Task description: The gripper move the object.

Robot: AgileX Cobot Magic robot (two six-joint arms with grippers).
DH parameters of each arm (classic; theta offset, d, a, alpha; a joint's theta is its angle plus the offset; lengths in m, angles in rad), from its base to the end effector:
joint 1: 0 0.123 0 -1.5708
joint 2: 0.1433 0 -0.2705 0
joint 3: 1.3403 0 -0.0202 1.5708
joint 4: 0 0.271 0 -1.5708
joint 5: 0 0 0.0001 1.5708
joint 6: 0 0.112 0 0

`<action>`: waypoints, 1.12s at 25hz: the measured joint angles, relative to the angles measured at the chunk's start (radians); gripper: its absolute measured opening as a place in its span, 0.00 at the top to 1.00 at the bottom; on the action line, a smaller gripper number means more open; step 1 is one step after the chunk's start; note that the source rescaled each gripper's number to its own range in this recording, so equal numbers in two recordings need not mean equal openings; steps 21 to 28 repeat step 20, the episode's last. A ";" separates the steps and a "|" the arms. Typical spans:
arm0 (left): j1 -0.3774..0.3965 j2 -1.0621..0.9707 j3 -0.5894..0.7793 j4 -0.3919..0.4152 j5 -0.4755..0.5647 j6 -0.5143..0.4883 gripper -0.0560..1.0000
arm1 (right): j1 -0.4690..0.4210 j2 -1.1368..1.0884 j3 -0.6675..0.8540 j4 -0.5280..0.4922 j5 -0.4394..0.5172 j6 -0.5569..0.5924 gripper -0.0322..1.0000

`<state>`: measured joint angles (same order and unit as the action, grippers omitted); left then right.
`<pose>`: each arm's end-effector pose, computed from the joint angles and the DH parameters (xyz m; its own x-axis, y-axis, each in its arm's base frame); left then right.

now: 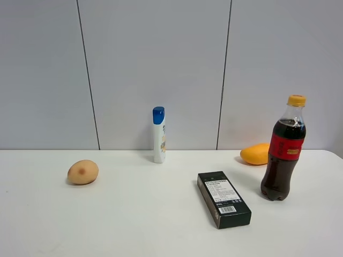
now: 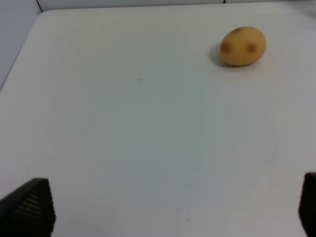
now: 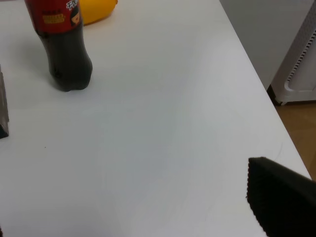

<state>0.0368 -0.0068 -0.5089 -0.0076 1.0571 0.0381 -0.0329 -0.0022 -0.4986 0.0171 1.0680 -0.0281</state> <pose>0.0444 0.0009 0.2809 -0.4392 0.0182 -0.8982 -0.0158 0.9995 0.0280 0.0458 0.0002 0.2764 -0.4618 -0.0047 -0.8870 0.0104 0.9999 -0.0107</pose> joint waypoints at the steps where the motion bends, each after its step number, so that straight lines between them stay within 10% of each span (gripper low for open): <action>1: 0.000 0.000 0.000 0.000 0.000 0.000 0.00 | 0.000 0.000 0.000 0.000 0.000 0.000 0.00; 28: 0.000 0.000 0.000 0.000 0.000 0.000 0.00 | 0.000 0.000 0.000 0.000 0.000 0.001 0.00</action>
